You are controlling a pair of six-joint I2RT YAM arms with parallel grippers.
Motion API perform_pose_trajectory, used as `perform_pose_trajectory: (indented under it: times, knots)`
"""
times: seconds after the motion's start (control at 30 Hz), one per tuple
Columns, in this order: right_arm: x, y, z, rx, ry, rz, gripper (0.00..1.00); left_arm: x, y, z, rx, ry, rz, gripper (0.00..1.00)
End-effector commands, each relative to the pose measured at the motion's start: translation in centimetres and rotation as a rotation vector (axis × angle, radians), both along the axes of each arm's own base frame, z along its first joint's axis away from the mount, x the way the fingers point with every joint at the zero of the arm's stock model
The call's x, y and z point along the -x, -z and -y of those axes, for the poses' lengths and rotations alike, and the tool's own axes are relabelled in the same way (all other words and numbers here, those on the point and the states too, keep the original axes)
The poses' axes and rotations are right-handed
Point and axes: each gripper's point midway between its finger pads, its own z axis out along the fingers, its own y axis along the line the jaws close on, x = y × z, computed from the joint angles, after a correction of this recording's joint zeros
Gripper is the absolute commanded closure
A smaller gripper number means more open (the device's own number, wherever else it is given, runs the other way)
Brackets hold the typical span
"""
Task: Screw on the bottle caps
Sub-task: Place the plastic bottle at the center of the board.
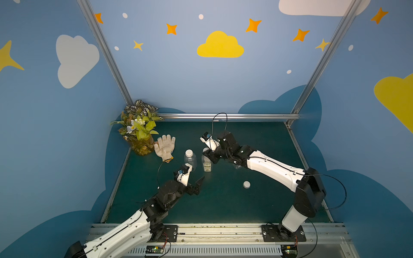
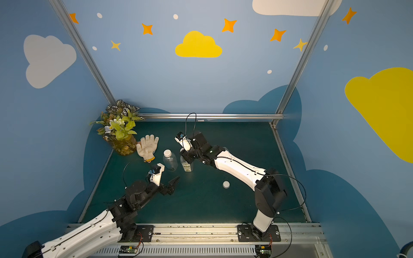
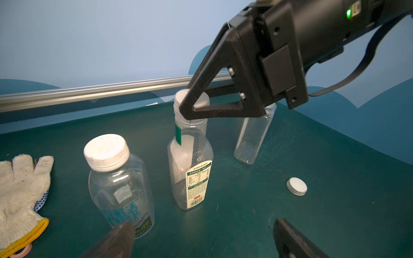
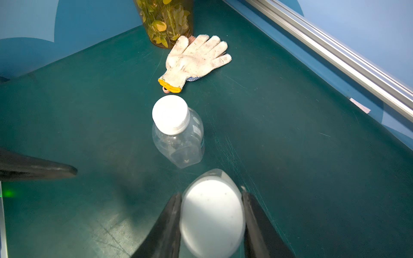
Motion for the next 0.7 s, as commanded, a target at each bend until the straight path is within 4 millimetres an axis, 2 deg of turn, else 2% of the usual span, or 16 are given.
perform_pose_trajectory:
  times: [0.0,0.3,0.5,0.67]
  knots:
    - [-0.3,0.2,-0.3,0.006,-0.017,-0.002,0.9,-0.1,-0.9,0.2,0.017,0.004,0.01,0.0]
    - [0.2,1.1,0.1,0.037,-0.036,-0.029,0.6,-0.2,-0.7,0.3,0.016,0.009,0.007,0.0]
    - [0.3,0.4,0.3,0.036,-0.04,-0.025,0.43,-0.2,-0.6,0.5,0.016,0.017,0.005,0.0]
    - [0.2,-0.1,0.4,0.043,-0.039,-0.018,0.33,-0.2,-0.5,0.6,0.016,0.021,0.001,0.0]
